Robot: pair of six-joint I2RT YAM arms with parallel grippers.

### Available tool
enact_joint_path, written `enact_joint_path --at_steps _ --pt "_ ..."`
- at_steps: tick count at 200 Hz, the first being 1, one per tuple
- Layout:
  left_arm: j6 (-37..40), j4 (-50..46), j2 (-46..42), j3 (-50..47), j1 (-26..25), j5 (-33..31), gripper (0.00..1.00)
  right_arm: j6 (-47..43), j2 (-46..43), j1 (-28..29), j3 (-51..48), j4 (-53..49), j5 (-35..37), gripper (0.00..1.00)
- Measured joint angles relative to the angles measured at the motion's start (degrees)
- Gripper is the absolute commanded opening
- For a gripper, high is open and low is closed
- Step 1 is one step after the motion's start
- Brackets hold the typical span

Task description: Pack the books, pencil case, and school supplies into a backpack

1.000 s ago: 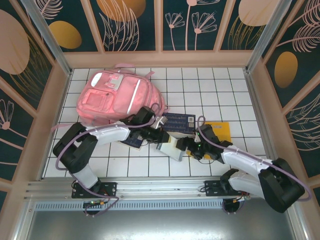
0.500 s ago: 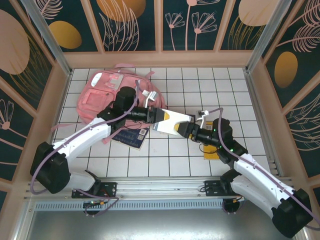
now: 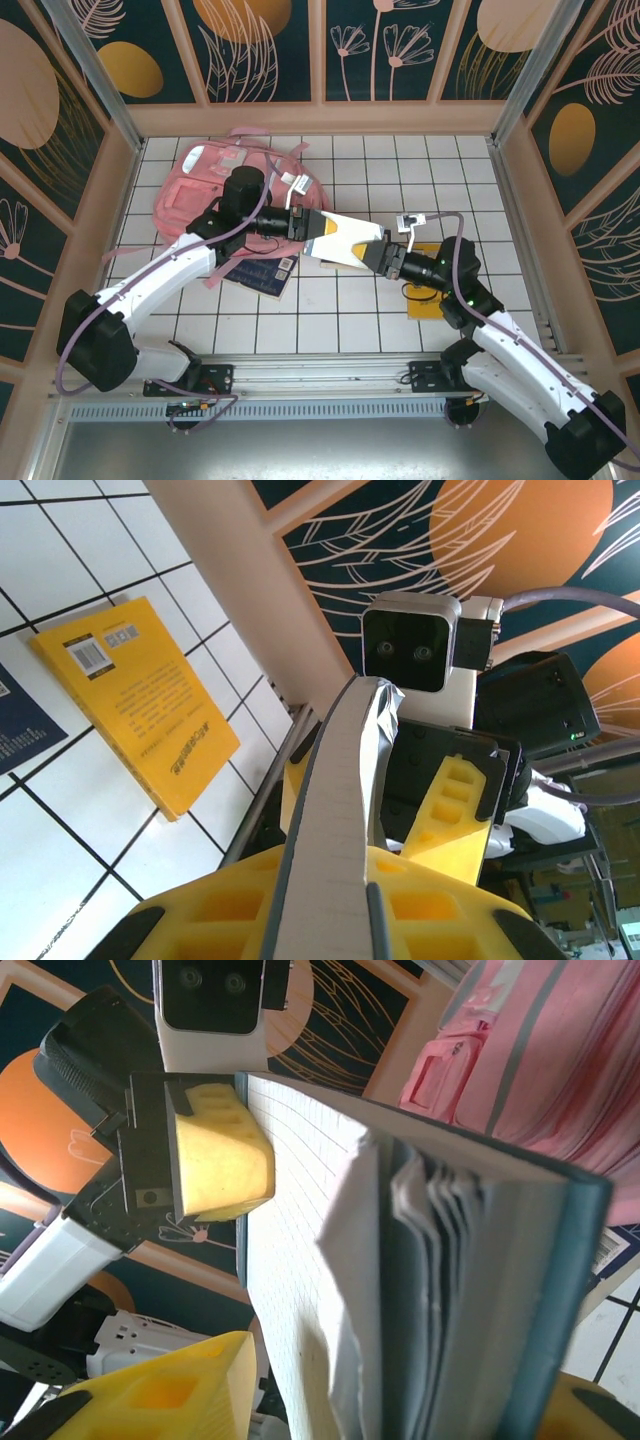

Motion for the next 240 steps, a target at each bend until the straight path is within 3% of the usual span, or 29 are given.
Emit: enact_joint_path --at_steps 9,47,70,85,93,105,128,157,189,209,240 --pt "0.09 0.00 0.00 0.00 0.02 0.09 0.00 -0.07 -0.11 -0.02 0.00 -0.11 0.02 0.33" --pt "1.09 -0.09 0.02 0.04 0.31 0.76 0.00 1.49 -1.44 -0.07 -0.28 0.31 0.11 0.00" --pt "1.75 -0.07 0.04 0.11 0.13 1.29 0.00 2.10 -2.40 -0.07 -1.40 1.57 0.09 0.00" --pt "2.43 -0.52 0.11 0.24 0.13 1.05 0.30 2.10 -2.40 -0.07 -1.68 1.95 0.24 0.00" --pt "3.13 -1.38 0.15 0.61 0.11 0.61 0.40 2.03 -2.40 -0.07 -1.86 1.99 0.35 0.00" --pt "4.70 -4.04 0.17 1.42 0.74 -2.29 0.47 1.44 -2.67 -0.07 -1.92 1.84 1.40 0.00" --pt "7.89 -10.45 0.37 4.28 2.73 -9.68 0.51 -0.68 -3.69 -0.07 -1.40 -3.23 6.62 0.00" --pt "13.77 -17.88 0.79 9.33 4.50 -26.12 0.54 -4.94 -3.37 -0.07 2.08 -15.56 17.68 0.00" --pt "18.53 -22.27 5.73 14.73 5.70 -43.78 0.55 -6.62 -0.85 -0.07 3.54 -22.97 25.07 0.00" --pt "19.56 -22.82 9.99 15.15 8.96 -49.31 0.54 -8.15 -1.05 -0.07 3.52 -25.29 26.86 0.00" --pt "20.74 -24.11 17.59 16.61 13.49 -52.96 0.54 -10.69 -2.62 -0.07 3.52 -25.16 26.14 0.00"
